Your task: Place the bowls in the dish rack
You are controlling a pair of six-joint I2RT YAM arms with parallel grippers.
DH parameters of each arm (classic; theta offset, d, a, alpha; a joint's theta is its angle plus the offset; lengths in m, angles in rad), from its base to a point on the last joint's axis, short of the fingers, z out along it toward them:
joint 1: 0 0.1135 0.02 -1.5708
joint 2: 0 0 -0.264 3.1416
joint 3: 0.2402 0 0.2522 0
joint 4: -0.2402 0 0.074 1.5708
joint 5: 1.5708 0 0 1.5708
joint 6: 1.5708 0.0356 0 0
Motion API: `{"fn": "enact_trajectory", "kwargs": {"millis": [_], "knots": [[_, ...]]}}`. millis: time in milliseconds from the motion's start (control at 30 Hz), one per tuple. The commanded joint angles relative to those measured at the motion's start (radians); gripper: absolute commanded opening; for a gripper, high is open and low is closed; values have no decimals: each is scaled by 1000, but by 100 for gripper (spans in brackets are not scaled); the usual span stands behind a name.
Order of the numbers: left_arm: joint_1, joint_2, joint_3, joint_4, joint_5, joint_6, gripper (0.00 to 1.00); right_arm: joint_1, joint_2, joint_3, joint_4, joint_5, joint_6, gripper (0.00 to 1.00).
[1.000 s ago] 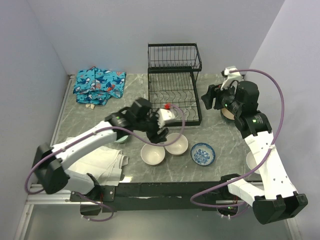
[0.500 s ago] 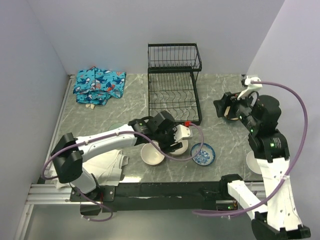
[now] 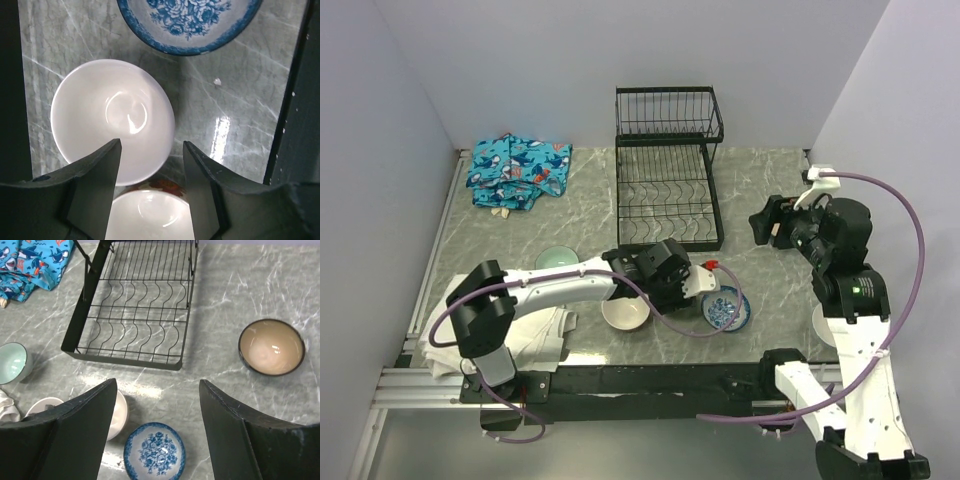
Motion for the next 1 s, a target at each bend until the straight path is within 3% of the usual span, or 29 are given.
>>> {"fn": "enact_trajectory", "kwargs": {"millis": [0,867,967], "knots": [[-2,31,51,51,-11,-20,57,-22,-33,-5,27,-30,25,74],[-5,189,128,48,-2,-56,47,-43,-33,-30,50,-53,18,73],[-5,192,136,45,-2,-58,36,-43,-36,-34,51,-53,18,73]]}}
